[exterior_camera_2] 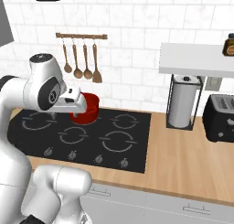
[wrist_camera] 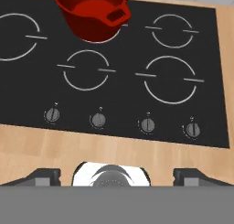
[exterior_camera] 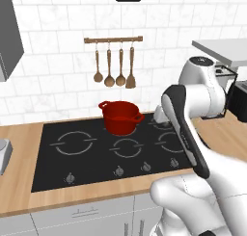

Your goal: Turn off the rear center burner of the stove.

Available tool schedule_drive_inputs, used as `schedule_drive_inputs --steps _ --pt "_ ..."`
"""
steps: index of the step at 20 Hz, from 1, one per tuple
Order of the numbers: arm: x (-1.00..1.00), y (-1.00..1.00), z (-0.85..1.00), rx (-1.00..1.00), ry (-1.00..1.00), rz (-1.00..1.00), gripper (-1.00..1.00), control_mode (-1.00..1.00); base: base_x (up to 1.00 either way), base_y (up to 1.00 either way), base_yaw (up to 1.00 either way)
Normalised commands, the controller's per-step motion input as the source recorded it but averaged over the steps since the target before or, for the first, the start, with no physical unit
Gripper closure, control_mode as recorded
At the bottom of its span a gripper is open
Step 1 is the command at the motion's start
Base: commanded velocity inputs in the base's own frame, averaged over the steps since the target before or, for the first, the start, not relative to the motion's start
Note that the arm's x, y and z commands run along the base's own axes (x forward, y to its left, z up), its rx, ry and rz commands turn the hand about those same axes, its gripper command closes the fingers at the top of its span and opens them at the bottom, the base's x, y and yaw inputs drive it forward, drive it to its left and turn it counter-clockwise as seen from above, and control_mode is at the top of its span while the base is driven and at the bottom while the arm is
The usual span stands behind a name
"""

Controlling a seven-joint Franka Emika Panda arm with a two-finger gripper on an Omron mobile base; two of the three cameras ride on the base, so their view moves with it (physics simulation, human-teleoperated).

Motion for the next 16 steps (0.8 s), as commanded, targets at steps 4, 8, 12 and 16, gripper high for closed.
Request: schedule_drive_inputs --steps 4,8,12,16 --pt "-0.13 0.0 -0.74 -0.05 0.25 0.0 -1.0 -1.0 0.0 0.0 0.0" --pt "0.01 0.12 -0.79 -0.04 0.19 0.0 -1.0 -1.0 0.0 0.0 0.0" --pt "0.28 0.55 -0.54 0.0 0.09 0.0 -1.0 -1.0 0.0 0.0 0.0" --pt "0.47 0.77 -0.51 -0.01 0.03 0.0 -1.0 -1.0 0.0 0.0 0.0"
